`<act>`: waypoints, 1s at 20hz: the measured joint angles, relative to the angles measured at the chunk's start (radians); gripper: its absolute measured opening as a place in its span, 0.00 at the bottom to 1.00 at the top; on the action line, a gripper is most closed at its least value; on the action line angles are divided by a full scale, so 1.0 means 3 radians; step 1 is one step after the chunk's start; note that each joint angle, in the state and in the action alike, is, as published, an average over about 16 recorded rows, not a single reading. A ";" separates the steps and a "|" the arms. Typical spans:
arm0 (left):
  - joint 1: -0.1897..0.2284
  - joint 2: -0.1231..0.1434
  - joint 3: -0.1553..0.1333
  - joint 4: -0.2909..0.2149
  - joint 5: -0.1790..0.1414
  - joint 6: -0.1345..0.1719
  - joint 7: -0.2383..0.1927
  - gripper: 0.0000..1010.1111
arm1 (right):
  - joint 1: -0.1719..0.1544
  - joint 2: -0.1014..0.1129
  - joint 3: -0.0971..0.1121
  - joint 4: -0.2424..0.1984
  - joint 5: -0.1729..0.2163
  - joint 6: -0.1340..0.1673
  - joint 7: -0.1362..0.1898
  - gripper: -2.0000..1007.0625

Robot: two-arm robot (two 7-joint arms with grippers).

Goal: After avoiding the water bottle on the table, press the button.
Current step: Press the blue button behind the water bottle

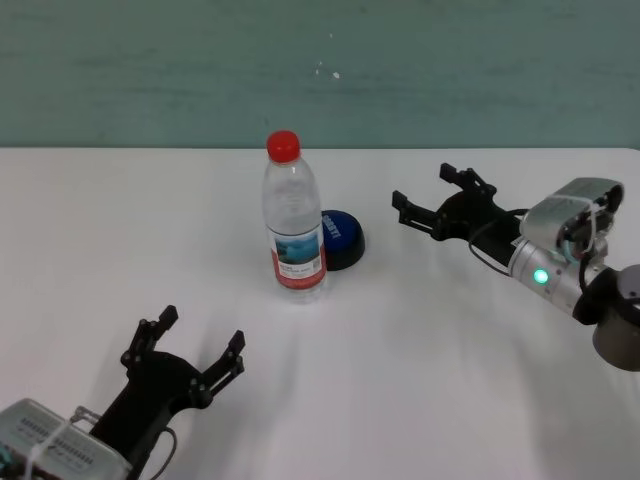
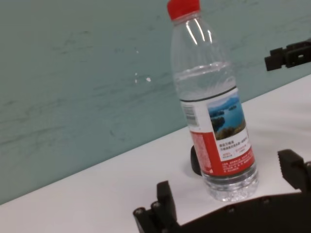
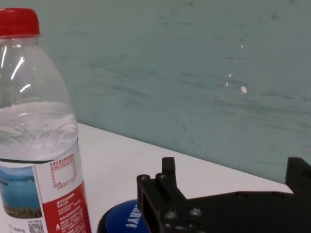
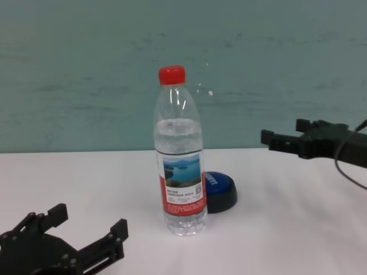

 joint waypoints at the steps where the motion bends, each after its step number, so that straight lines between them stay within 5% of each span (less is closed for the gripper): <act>1: 0.0000 0.0000 0.0000 0.0000 0.0000 0.0000 0.0000 0.99 | 0.0030 -0.0015 -0.0015 0.0036 -0.0008 -0.0003 0.0006 1.00; 20: 0.0000 0.0000 0.0000 0.0000 0.0000 0.0000 0.0000 0.99 | 0.0532 -0.0305 -0.0212 0.0777 -0.0168 -0.0083 0.0117 1.00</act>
